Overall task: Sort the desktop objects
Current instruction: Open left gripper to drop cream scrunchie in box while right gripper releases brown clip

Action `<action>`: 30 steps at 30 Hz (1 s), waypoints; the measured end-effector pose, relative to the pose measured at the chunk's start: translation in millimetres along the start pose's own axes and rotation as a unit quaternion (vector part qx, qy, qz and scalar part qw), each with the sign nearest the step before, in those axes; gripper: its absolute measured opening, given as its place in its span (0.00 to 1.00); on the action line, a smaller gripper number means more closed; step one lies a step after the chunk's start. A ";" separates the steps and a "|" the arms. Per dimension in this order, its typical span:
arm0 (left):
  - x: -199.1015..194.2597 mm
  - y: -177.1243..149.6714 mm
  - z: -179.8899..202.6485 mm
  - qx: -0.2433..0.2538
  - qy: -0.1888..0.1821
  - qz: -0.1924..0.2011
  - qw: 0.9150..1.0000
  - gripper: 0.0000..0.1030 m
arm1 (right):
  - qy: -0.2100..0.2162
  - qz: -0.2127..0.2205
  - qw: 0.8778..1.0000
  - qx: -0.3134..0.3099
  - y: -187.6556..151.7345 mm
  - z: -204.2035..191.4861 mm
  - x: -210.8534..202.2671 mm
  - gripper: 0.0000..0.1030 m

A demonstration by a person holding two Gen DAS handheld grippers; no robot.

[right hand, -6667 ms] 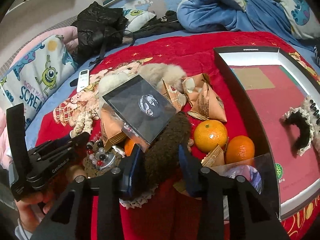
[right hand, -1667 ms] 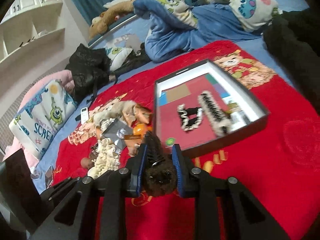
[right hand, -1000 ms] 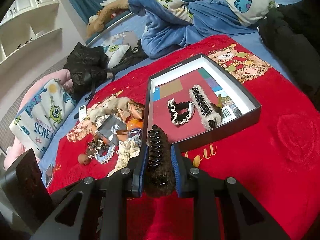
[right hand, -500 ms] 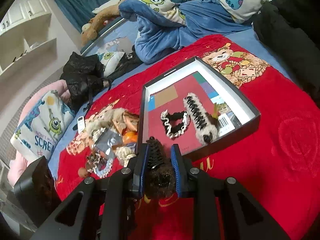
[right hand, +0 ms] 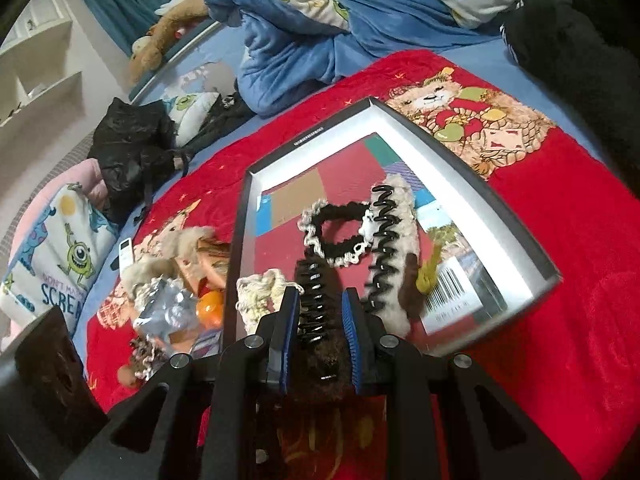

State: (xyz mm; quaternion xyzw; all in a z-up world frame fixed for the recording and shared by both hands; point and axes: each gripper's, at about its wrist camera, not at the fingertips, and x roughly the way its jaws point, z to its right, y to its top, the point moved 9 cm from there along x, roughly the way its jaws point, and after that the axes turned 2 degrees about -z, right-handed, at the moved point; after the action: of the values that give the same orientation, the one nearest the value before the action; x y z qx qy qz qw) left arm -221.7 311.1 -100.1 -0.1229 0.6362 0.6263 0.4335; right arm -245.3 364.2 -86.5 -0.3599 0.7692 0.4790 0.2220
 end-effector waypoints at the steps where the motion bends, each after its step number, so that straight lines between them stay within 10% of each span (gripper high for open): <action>1: 2.0 1.0 0.1 0.001 -0.002 0.001 1.000 0.19 | -0.007 -0.001 1.000 -0.001 1.5 0.5 4.6 0.21; 22: 3.5 2.2 3.4 0.012 -0.006 0.025 1.000 0.27 | -0.048 0.023 0.997 -0.061 -2.9 -5.1 2.0 0.32; 25: -4.5 4.0 0.5 0.012 0.017 0.043 0.999 0.44 | -0.040 0.027 0.997 -0.066 -2.4 -9.2 -2.0 0.43; 30: -14.6 9.5 -5.5 -0.012 -0.007 0.059 0.998 0.71 | -0.028 0.041 0.995 -0.081 1.0 -18.6 -9.6 0.96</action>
State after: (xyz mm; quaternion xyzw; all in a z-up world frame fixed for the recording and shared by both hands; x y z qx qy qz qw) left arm -221.9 302.3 -84.2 -0.0857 0.6319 0.6590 0.3989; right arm -239.9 351.1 -71.1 -0.3313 0.7354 0.5584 0.1941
